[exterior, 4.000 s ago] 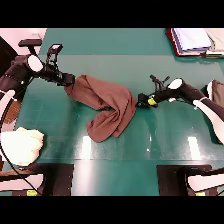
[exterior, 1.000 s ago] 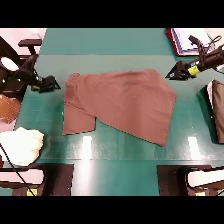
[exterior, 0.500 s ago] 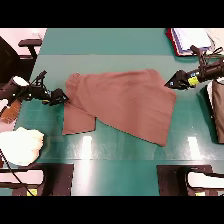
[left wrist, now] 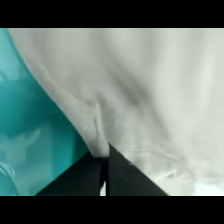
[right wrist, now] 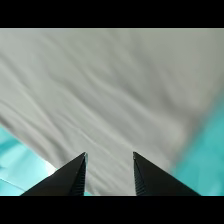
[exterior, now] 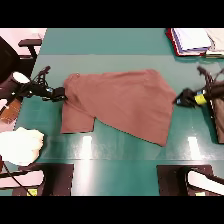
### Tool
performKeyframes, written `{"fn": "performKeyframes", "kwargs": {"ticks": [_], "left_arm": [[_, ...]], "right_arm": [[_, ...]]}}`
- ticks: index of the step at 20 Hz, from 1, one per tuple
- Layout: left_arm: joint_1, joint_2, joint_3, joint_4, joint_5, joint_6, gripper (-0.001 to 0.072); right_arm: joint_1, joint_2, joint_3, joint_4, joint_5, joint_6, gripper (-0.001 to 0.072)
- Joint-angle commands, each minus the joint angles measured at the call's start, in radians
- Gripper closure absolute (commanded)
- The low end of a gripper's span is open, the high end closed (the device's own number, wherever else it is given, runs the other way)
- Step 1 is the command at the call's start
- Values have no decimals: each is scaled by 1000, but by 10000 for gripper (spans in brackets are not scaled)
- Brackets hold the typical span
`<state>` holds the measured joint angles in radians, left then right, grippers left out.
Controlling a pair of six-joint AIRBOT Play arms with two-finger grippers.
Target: Fold the shirts.
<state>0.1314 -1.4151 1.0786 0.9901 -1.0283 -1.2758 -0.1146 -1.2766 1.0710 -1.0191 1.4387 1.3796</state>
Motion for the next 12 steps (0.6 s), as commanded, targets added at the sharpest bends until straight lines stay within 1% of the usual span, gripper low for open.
{"fn": "performKeyframes", "kwargs": {"ticks": [1,2,6,7,10,12], "left_arm": [[0,97,10,10,-1,2,685],[0,113,10,7,-2,1,685],[0,119,10,4,-13,0,685],[0,119,10,4,-17,0,685],[0,119,10,3,-21,-2,685],[0,119,10,3,-25,-2,685]], "right_arm": [[-78,105,-233,-135,30,38,217],[-94,132,-298,-127,29,38,185],[-56,183,-468,-123,16,75,193],[-29,185,-503,-113,2,81,212],[55,160,-570,14,-59,81,212],[123,120,-580,59,-111,81,212]]}}
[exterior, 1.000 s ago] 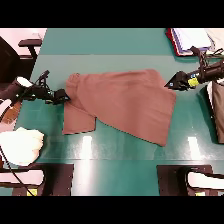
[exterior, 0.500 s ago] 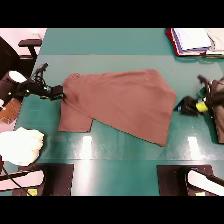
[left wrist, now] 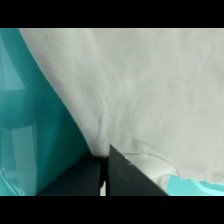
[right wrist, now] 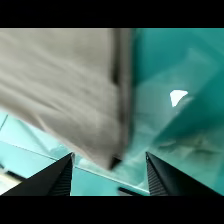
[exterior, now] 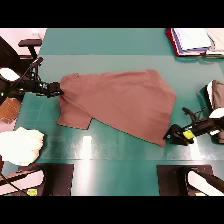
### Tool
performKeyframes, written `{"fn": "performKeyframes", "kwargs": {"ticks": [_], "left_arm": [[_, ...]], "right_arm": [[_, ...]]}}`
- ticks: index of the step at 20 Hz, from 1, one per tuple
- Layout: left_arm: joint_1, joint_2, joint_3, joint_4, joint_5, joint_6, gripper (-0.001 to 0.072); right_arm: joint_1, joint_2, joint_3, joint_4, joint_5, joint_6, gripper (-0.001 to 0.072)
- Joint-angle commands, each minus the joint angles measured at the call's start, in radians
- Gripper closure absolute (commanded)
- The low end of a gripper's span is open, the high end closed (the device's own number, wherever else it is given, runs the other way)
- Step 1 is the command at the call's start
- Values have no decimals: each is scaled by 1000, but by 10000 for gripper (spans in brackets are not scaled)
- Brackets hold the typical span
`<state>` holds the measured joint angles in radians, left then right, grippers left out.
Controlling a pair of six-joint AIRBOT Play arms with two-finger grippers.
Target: Fold the shirts.
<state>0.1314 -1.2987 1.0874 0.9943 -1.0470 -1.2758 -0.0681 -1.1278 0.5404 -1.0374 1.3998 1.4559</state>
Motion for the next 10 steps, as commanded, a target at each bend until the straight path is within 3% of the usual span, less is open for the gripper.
{"fn": "performKeyframes", "kwargs": {"ticks": [1,2,6,7,10], "left_arm": [[0,3,1,-1,-10,-2,685],[0,3,1,-1,-13,-2,685],[0,20,2,0,-29,-7,686],[0,43,2,0,-23,-8,687],[0,179,30,2,-12,-8,686]], "right_arm": [[116,-47,-44,77,-95,5,212],[146,-61,-34,77,-112,5,267],[227,-60,46,64,-138,1,629],[233,-35,77,50,-137,1,681],[235,88,213,-50,-135,2,692]]}}
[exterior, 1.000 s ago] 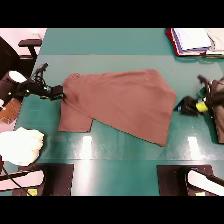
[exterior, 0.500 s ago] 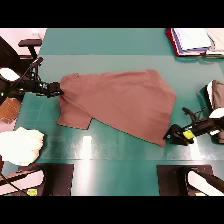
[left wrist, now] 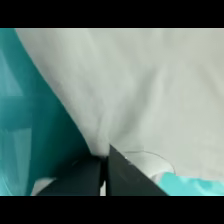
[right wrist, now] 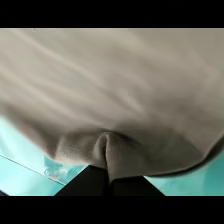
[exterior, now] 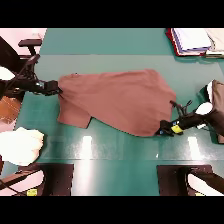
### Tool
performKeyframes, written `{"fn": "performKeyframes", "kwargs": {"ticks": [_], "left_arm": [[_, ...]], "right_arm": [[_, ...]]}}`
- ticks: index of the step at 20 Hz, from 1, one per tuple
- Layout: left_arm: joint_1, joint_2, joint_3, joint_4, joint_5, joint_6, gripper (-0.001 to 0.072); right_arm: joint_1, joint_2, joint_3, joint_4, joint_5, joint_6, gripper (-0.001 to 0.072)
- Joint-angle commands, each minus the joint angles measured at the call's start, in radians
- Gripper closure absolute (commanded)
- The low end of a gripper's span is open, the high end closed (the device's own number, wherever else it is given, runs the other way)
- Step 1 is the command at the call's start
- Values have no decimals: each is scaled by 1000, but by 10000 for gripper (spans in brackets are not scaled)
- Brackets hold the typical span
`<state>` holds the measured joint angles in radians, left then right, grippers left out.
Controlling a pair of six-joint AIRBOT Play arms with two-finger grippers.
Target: Fold the shirts.
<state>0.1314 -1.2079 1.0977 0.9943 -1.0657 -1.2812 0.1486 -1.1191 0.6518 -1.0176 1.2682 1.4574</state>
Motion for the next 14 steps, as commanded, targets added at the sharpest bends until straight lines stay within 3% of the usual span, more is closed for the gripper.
{"fn": "performKeyframes", "kwargs": {"ticks": [1,5,9,14], "left_arm": [[0,138,46,2,-2,-2,686],[0,345,255,1,-31,-51,686],[0,472,551,2,-26,-90,686],[0,494,888,2,-19,-195,686]], "right_arm": [[18,128,169,-117,-4,0,692],[-5,278,505,-283,-8,0,693],[-135,337,876,-292,-9,1,693],[-288,327,1246,-292,49,0,693]]}}
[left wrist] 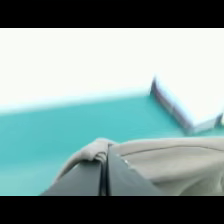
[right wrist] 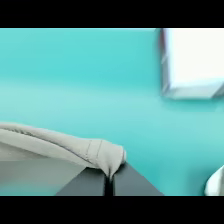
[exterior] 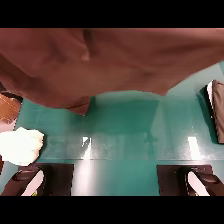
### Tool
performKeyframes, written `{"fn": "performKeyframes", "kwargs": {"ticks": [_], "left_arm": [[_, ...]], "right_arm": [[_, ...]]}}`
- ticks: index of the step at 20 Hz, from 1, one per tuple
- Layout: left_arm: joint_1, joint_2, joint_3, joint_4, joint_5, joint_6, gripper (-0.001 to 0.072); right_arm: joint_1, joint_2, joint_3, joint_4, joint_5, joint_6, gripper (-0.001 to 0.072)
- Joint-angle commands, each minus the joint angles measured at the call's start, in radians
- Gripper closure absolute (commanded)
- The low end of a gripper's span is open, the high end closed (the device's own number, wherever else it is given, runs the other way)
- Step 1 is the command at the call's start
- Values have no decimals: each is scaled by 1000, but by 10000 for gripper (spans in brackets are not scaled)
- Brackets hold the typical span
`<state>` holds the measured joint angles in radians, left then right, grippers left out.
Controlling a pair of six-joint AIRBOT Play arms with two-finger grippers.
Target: Fold the shirts.
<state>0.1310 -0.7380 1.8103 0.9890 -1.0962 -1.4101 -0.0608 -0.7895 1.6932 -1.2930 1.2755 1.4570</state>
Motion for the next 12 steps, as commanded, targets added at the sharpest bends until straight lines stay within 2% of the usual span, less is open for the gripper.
{"fn": "performKeyframes", "kwargs": {"ticks": [1,4,6,9,12], "left_arm": [[1,22,220,7,15,-85,686],[1,23,284,10,52,-105,687],[1,14,280,40,32,-121,687],[1,-48,195,70,-93,-135,687],[0,-166,12,66,-218,-135,686]], "right_arm": [[-99,-20,269,-16,80,1,693],[-131,-100,435,-16,203,2,694],[-130,-128,453,-6,240,21,694],[-82,-148,311,-9,248,26,695],[21,-245,147,-19,261,28,695]]}}
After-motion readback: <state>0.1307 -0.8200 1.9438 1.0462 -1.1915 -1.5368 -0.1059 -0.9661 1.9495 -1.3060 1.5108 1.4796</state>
